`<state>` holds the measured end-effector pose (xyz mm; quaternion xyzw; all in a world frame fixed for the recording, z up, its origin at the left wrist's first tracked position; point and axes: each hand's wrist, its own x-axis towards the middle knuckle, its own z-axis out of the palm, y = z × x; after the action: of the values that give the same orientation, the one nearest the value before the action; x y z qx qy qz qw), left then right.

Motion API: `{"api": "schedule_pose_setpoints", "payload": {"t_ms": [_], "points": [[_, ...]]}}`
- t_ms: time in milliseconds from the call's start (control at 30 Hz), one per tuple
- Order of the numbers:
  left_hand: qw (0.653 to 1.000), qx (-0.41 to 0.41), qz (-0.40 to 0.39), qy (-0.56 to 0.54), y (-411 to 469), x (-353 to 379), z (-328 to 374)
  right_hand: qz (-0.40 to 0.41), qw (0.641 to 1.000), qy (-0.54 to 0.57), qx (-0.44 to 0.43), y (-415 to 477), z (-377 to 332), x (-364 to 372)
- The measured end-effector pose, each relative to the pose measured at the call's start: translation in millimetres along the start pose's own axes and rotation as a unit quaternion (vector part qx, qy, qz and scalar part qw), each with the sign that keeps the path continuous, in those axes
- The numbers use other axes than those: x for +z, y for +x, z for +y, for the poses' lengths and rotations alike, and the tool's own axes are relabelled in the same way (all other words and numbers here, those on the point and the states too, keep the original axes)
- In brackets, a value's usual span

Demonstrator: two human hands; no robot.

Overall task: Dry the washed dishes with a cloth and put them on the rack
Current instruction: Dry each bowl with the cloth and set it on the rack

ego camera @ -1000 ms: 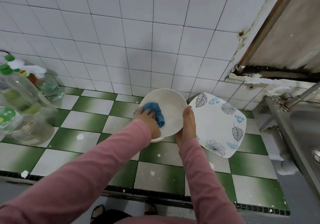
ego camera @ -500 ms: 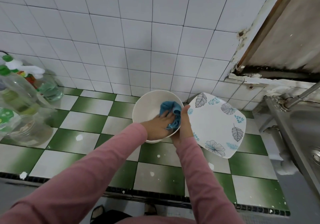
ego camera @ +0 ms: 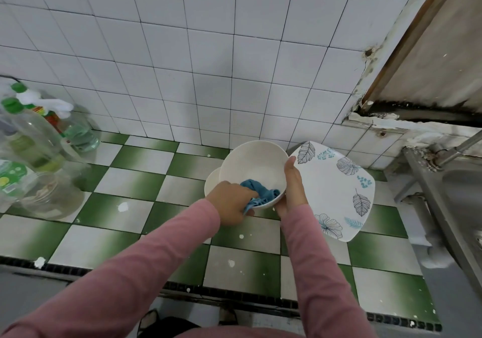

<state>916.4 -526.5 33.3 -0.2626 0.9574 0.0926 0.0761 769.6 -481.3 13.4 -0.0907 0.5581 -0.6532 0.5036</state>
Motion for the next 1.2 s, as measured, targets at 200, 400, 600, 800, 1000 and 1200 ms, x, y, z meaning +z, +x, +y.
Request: {"api": "schedule_pose_setpoints", "payload": {"t_ms": [200,400,600,800,1000,1200], "points": [[0.960,-0.099,0.077,-0.252,-4,-7,-5,0.008,0.997,0.019,0.074,0,-11,-10],[0.652,-0.126,0.169,-0.728,-9,-27,-5,-0.044,0.968,0.153,0.193,-17,-1,-6],[0.592,-0.130,0.166,-0.778,-8,-27,-13,-0.047,0.919,0.367,0.136,-14,11,-8],[0.617,-0.205,0.123,-0.750,-14,-12,-19,-0.097,0.883,0.458,0.035,-11,-18,-8],[0.629,-0.310,0.184,-0.688,-13,-8,-17,-0.079,0.915,0.395,-0.027,-11,-37,-14],[0.677,-0.222,0.393,-0.582,-6,-41,8,-0.003,0.993,0.046,-0.111,-24,-34,6]]}}
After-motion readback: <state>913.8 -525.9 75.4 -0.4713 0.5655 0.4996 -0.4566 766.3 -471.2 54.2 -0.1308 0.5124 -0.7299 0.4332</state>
